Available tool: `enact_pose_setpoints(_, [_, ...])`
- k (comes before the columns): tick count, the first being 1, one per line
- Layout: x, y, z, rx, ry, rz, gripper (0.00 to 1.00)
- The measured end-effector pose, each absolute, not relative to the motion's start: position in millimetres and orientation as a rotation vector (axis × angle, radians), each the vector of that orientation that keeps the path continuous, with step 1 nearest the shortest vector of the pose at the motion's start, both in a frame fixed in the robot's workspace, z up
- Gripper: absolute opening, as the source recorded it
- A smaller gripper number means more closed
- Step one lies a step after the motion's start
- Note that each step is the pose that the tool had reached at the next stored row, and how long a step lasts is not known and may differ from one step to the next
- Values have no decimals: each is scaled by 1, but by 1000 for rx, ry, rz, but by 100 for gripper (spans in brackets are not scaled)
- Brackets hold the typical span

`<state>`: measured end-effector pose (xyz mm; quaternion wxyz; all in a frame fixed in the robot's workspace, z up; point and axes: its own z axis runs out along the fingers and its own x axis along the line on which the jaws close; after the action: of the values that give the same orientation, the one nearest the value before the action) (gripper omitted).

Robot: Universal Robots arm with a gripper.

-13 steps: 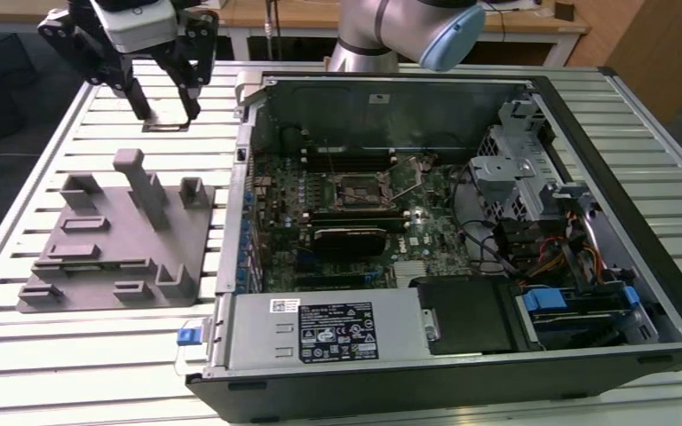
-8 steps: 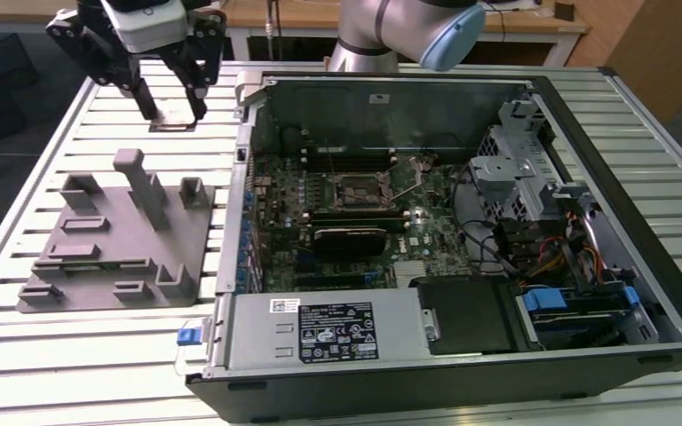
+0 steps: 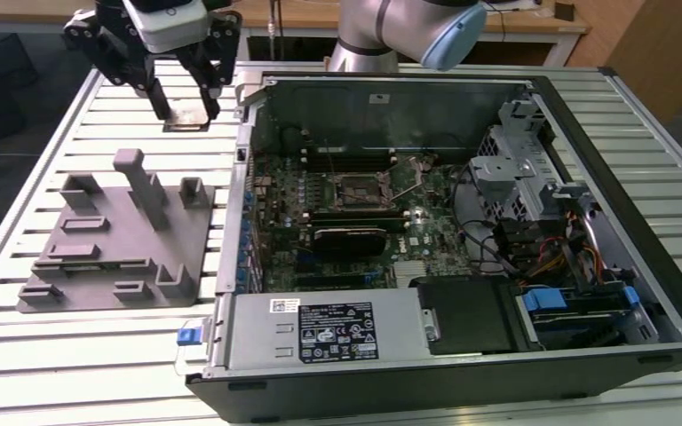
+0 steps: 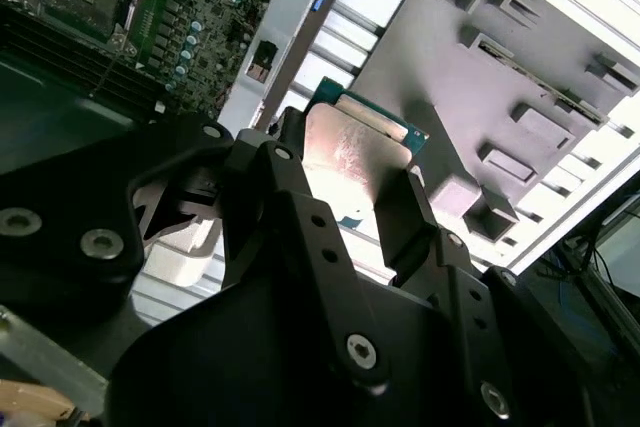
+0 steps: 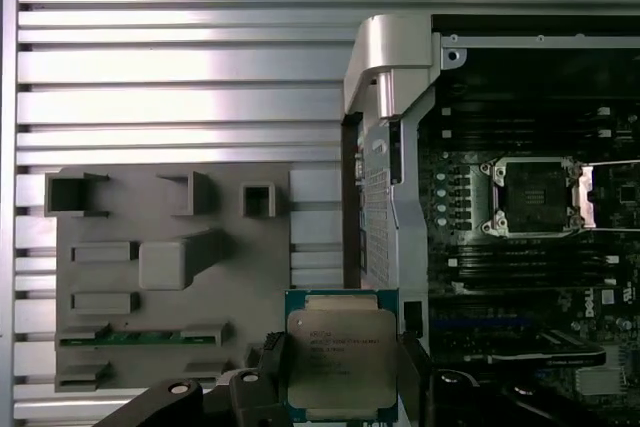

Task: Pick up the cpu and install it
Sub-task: 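Pick up the cpu and move it towards the insertion slot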

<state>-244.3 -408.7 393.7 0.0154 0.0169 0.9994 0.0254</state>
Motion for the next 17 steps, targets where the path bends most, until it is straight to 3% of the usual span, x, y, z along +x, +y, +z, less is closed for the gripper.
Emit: enact_pose_setpoints(17, [-212,-409,393,52,3109,79,53])
